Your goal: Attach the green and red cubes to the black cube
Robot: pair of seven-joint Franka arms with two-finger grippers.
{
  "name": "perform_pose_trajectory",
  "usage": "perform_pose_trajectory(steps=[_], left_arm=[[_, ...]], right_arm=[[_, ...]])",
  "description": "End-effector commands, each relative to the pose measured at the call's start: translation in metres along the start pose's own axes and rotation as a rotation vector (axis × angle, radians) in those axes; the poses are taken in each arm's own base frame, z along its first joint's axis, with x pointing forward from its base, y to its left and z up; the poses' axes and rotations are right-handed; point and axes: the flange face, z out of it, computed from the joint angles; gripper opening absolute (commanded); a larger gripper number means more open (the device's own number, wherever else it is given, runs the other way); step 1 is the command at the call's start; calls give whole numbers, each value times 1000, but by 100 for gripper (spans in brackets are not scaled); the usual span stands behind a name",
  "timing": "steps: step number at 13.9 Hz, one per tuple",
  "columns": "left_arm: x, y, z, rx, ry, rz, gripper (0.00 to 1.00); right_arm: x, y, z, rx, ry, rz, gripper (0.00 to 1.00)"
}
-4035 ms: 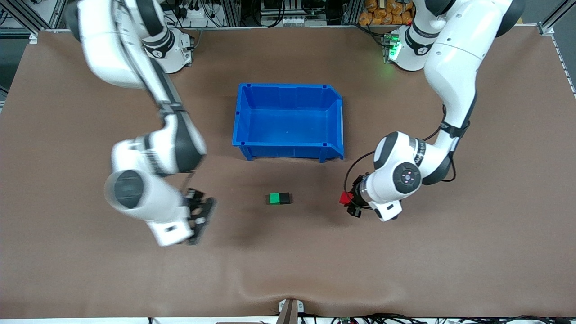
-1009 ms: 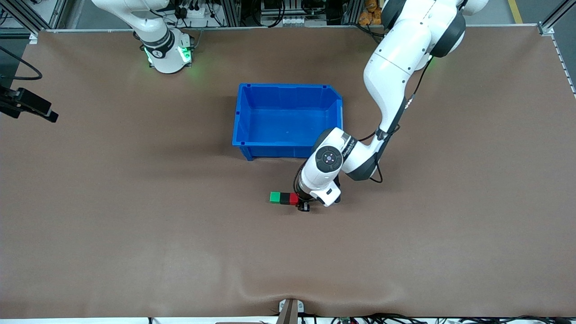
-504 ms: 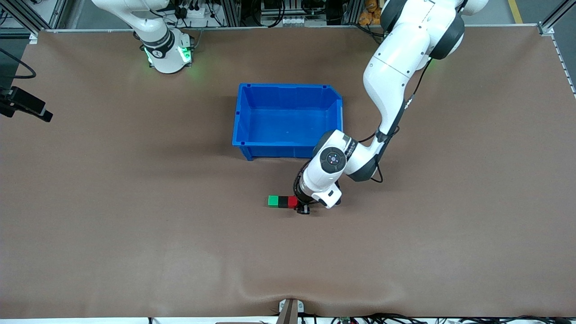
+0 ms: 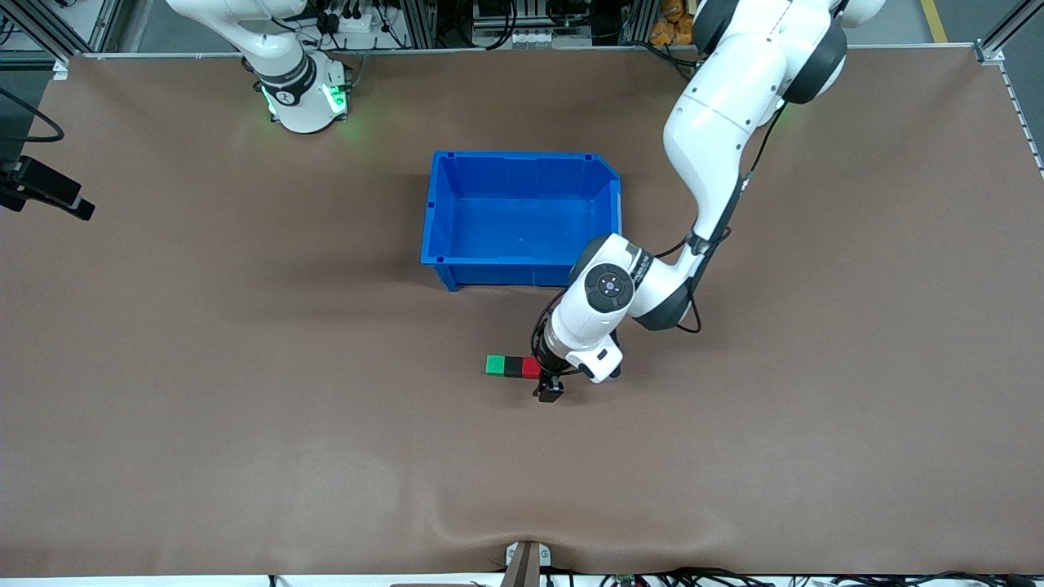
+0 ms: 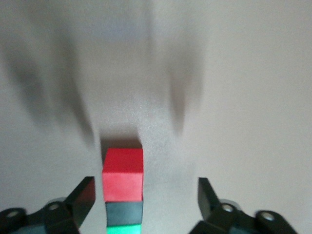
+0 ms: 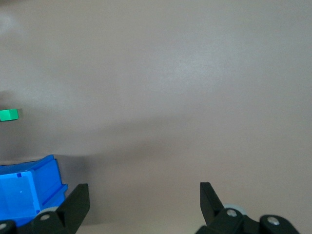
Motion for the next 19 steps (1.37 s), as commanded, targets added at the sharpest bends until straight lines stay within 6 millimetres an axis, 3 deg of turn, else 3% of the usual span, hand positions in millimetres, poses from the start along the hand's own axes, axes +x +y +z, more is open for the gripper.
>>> perform_pose_trajectory(steps=[1, 6, 10, 13, 15, 19], left_arm=[[7, 12, -52, 38, 22, 77, 100], [52, 48, -155, 52, 42, 208, 100], [123, 70, -234, 86, 59, 322, 100], [156, 73, -274, 118, 66, 439, 100], [188, 71, -310, 154, 64, 551, 100], [211, 55, -346, 238, 74, 674, 100]], right_arm=[[-1, 2, -5, 0, -2, 21, 100], [0, 2, -4, -1, -5, 20, 100], [1, 1, -1, -1, -10, 17, 100], [1, 1, -1, -1, -10, 17, 100], [0, 0, 0, -2, -22, 17, 100], [0, 1, 0, -2, -24, 17, 100]])
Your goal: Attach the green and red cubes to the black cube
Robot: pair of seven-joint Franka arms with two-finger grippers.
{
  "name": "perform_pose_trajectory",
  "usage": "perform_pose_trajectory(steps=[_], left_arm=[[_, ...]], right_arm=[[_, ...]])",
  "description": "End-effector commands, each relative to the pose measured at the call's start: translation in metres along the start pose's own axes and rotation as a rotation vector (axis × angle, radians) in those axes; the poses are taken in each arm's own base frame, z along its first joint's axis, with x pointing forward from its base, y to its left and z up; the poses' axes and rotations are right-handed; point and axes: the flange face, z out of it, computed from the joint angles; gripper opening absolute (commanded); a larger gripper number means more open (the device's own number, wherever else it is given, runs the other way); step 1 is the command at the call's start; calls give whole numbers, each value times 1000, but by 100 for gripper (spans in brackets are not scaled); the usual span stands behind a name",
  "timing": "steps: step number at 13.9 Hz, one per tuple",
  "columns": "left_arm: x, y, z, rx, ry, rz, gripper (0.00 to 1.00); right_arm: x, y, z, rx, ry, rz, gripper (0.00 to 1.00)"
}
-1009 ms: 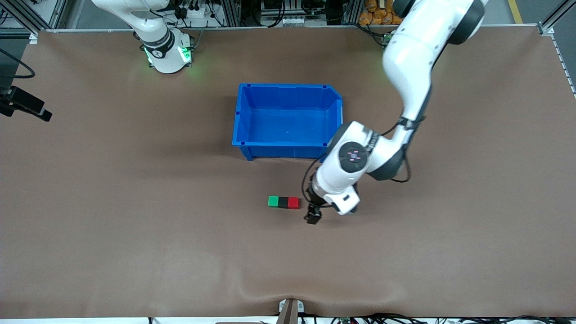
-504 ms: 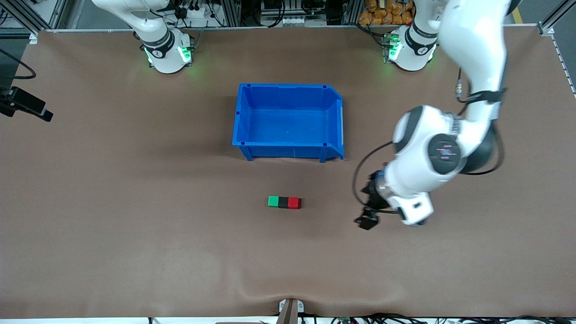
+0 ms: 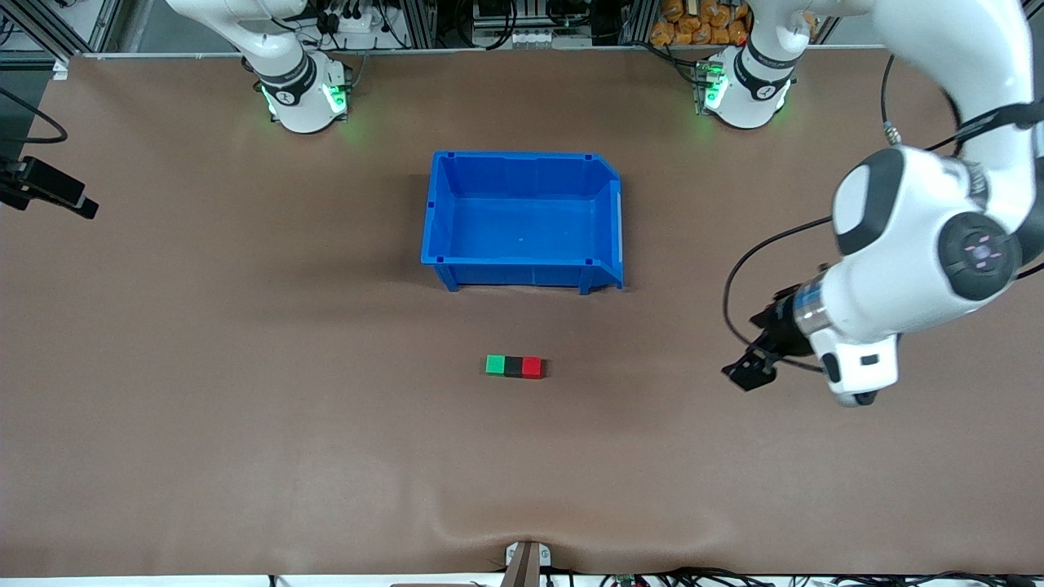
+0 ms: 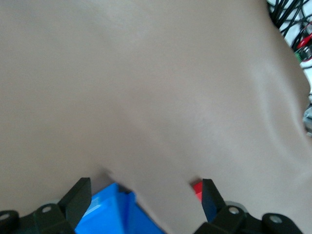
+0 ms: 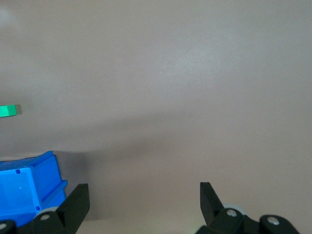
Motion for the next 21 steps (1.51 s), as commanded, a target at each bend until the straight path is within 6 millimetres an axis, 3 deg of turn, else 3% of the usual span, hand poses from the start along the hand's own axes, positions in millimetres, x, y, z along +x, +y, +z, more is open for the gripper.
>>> perform_pose_trajectory(steps=[1, 6, 8, 13, 17, 21], left_arm=[[-4, -27, -20, 53, 4, 84, 100], [-7, -61, -37, 128, 53, 236, 100], [4, -79, -50, 137, 49, 268, 100], [8, -102, -67, 155, 35, 343, 100], [32, -127, -87, 149, 28, 446, 100], [44, -138, -94, 157, 18, 504, 100]], right_arm=[[0, 1, -3, -1, -4, 18, 100], [-1, 2, -5, 0, 0, 18, 100], [0, 2, -4, -1, -3, 20, 100], [-6, 3, -1, -9, -48, 16, 100], [-6, 3, -1, -12, -48, 18, 100], [-5, 3, -1, -10, -45, 18, 100]])
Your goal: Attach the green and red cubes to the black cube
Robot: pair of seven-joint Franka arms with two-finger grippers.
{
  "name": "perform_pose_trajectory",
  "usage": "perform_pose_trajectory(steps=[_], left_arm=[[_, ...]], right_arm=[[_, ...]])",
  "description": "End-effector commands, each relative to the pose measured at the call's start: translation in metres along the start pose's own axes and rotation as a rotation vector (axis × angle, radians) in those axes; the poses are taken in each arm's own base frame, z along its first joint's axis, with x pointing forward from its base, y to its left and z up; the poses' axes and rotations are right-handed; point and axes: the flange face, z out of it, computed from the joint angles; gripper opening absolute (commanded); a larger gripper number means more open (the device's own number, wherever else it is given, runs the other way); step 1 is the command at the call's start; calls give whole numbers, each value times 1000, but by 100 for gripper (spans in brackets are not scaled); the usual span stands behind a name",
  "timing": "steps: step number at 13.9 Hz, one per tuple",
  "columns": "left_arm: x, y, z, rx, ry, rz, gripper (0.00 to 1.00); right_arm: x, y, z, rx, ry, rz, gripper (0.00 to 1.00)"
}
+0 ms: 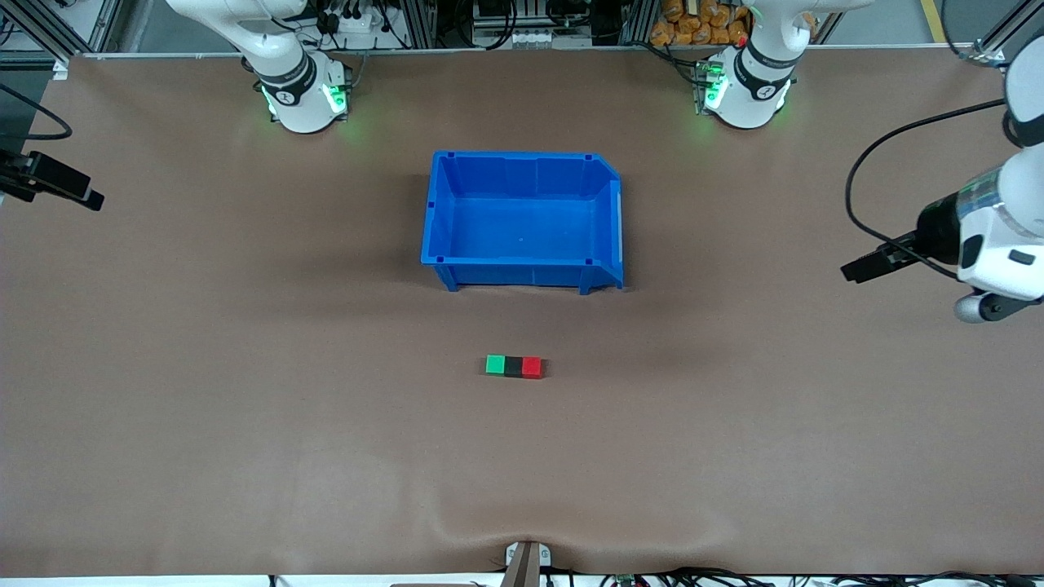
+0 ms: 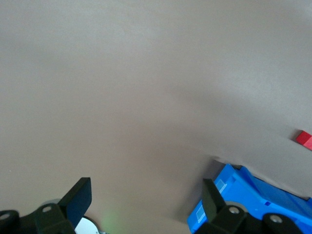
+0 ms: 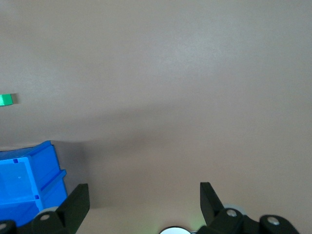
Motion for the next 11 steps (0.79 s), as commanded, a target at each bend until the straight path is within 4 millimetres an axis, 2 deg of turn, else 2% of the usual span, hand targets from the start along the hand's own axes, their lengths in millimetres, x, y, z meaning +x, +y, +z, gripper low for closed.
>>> perform_pose_trajectory(steps=[1, 2, 4, 10, 11], left_arm=[[-12, -5, -4, 41, -15, 38, 100], [-15, -4, -5, 51, -22, 45, 100], [-27, -9, -24, 41, 5, 52, 100], [-41, -14, -40, 30, 25, 89, 100], [-39, -21, -39, 25, 13, 119, 100]], right_arm=[[0, 1, -5, -6, 5, 15, 100], [0, 2, -5, -6, 5, 17, 100], [1, 2, -4, -6, 5, 17, 100], [1, 1, -5, -4, 8, 15, 100], [1, 1, -5, -4, 8, 15, 100]])
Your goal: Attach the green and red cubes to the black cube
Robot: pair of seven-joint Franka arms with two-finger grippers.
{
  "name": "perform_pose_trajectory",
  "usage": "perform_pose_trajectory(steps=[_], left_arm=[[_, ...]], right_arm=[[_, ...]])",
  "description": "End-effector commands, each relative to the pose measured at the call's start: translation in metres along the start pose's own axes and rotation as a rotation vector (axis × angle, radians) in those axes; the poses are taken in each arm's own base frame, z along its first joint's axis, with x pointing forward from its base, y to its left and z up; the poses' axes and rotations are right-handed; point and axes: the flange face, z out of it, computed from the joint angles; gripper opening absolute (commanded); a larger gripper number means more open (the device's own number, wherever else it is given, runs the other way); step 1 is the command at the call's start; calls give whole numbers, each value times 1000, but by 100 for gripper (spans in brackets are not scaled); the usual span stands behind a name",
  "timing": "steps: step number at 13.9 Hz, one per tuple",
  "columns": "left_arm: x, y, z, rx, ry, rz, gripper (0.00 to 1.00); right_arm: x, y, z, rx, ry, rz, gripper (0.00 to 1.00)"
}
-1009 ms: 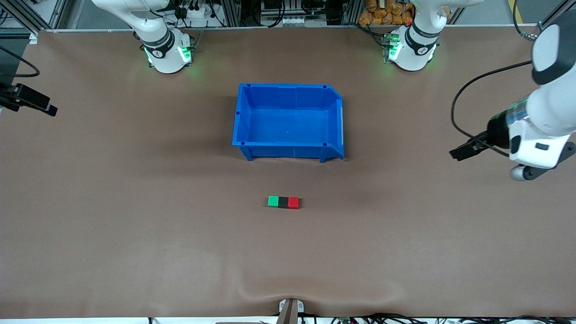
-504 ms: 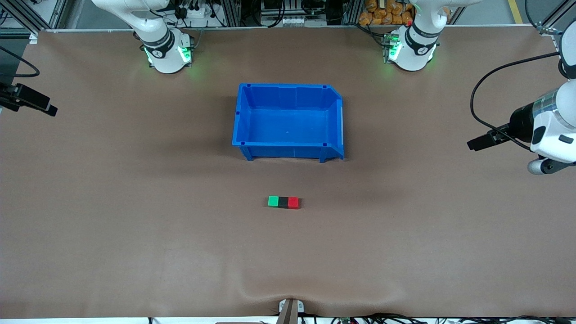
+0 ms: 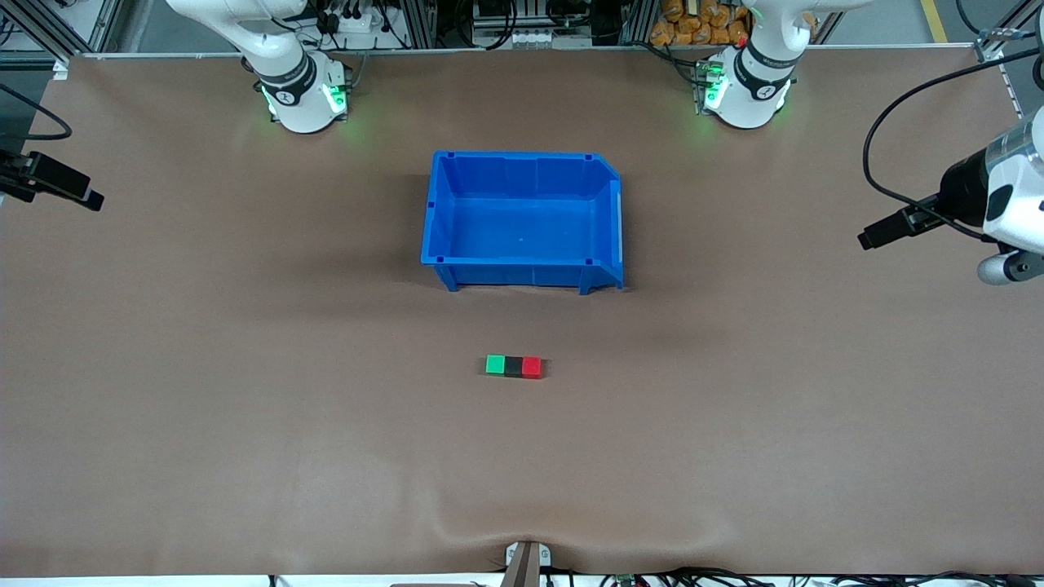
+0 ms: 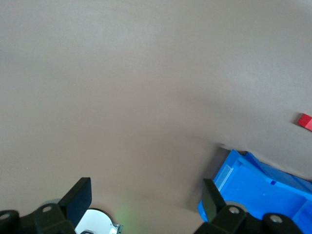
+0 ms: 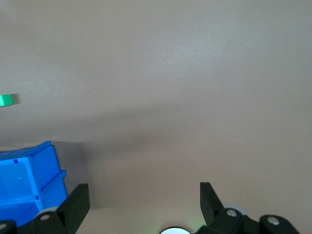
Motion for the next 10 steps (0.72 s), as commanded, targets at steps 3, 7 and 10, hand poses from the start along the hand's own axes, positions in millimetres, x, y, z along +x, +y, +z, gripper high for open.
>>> perform_pose_trajectory(steps=[3, 7, 10], left_arm=[[-28, -21, 6, 10, 1, 87, 100], [-72, -25, 19, 1, 73, 105, 100], [-91, -16, 6, -1, 96, 143, 100]], right_arm=[[1, 1, -5, -4, 7, 15, 100], [1, 1, -5, -3, 7, 15, 100], [1, 1, -5, -3, 7, 15, 100]])
